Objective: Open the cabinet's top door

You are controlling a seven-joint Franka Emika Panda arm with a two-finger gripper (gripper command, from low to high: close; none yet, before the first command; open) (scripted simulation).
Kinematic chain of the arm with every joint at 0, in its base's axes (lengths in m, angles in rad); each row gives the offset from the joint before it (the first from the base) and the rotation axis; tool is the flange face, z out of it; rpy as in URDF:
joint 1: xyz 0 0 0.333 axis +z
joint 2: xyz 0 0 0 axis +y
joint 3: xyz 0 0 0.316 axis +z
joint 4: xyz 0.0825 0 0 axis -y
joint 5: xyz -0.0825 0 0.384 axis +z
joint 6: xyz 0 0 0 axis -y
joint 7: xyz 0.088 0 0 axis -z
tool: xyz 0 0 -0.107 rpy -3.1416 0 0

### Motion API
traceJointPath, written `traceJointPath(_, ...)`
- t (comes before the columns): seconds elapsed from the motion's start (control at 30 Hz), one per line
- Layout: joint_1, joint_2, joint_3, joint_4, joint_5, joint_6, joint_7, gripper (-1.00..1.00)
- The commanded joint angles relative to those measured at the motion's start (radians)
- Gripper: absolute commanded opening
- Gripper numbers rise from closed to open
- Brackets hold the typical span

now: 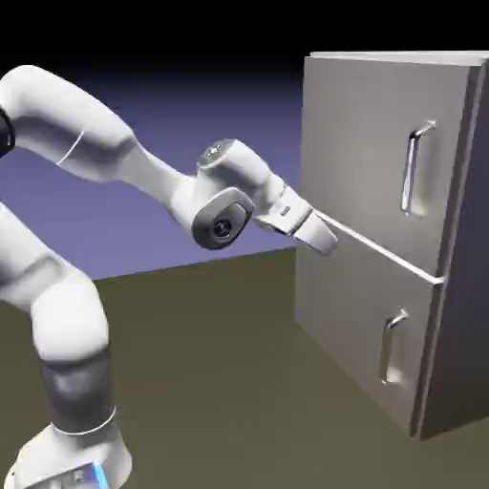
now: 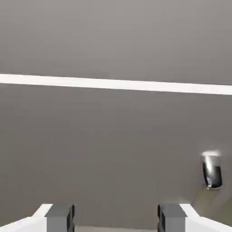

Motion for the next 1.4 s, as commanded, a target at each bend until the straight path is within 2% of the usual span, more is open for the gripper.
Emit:
traceJointPath(0.0,0.015,-0.006,-0.017,0.008,-0.044,-0.002,-0.018,0.00)
traceJointPath(1.37,0.640,-0.258,-0.714,0.355,-1.827,-0.071,-0.771,0.00)
